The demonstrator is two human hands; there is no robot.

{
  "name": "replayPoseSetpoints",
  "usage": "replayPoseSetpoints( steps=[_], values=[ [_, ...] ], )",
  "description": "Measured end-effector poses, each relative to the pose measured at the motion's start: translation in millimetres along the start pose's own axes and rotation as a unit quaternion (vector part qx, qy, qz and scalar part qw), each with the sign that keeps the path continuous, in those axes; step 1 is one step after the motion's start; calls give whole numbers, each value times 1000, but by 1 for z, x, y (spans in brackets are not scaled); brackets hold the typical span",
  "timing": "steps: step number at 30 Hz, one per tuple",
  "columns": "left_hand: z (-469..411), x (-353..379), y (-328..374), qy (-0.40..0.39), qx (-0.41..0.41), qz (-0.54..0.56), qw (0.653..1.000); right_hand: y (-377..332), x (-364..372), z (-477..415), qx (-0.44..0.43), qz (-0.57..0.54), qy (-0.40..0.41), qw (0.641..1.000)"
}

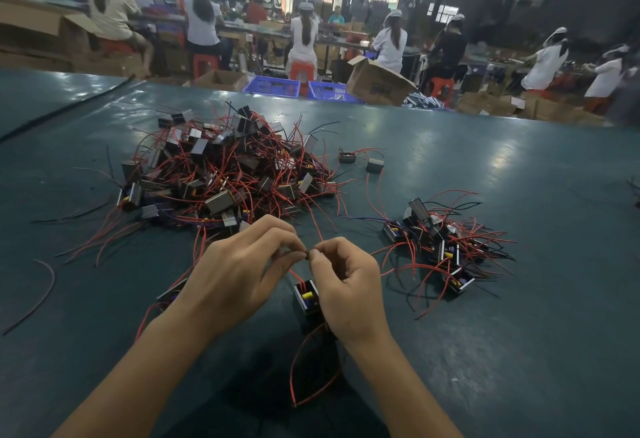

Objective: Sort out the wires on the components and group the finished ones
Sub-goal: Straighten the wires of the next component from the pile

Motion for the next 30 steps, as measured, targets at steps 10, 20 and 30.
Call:
replayPoseSetpoints(
  steps=[10, 20, 30],
  values=[
    [10, 39, -41, -101, -202, 181, 957, -9, 7, 4, -54, 68, -8, 996],
    [8, 28, -40, -80, -191, 180, 962, -8, 4, 3, -56, 66, -3, 996],
    [7, 24, -44, -50, -241, 218, 944, -11, 8, 3, -57, 43, -28, 997]
  ],
)
Point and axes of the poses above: each hand's wrist, its own z-axis away from the middle knuckle, its own x-axis out of the palm, y = z × x, the point moved 10 cm from there along -z, towards the middle knuckle, and after that the axes turned 10 degrees about -z, right-handed, at the moved point
